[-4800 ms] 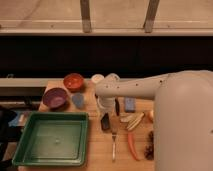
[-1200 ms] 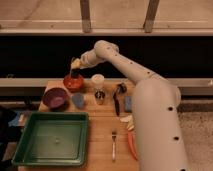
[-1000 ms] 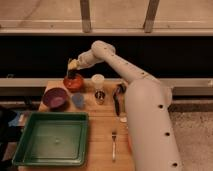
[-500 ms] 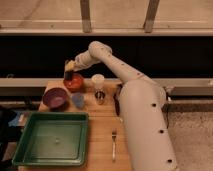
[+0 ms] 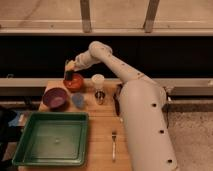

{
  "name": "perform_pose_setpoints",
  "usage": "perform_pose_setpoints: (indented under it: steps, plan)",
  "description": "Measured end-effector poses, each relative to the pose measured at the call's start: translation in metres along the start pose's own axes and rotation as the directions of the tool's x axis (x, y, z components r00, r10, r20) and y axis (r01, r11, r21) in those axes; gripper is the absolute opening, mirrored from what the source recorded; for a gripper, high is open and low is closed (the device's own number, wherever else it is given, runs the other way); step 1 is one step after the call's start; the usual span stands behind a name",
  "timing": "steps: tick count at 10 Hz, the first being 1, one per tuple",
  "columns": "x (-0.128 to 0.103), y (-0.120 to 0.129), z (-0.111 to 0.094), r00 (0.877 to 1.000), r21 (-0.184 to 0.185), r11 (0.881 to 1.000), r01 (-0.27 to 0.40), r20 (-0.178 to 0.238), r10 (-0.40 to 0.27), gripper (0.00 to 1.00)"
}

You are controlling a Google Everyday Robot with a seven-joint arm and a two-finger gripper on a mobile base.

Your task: Place eraser in red bowl

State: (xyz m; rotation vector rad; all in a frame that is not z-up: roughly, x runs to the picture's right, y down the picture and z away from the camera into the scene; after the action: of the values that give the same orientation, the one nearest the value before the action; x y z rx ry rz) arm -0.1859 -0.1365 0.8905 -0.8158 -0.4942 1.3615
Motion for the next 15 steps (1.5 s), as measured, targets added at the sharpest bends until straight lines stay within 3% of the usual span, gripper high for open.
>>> perform_pose_setpoints:
  steps: [3,4,15]
  plan:
    - [0.0001,-0.0006,-0.0003,1.000,0.001,1.000,0.000,0.000,0.000,0.77]
    - [-0.0001,-0.0007,-0.0005,1.000,0.001,1.000,0.000,0.000,0.000,0.80]
    - [0.0000,-0.0006,-0.0003,1.000,0.001,1.000,0.000,0.000,0.000,0.80]
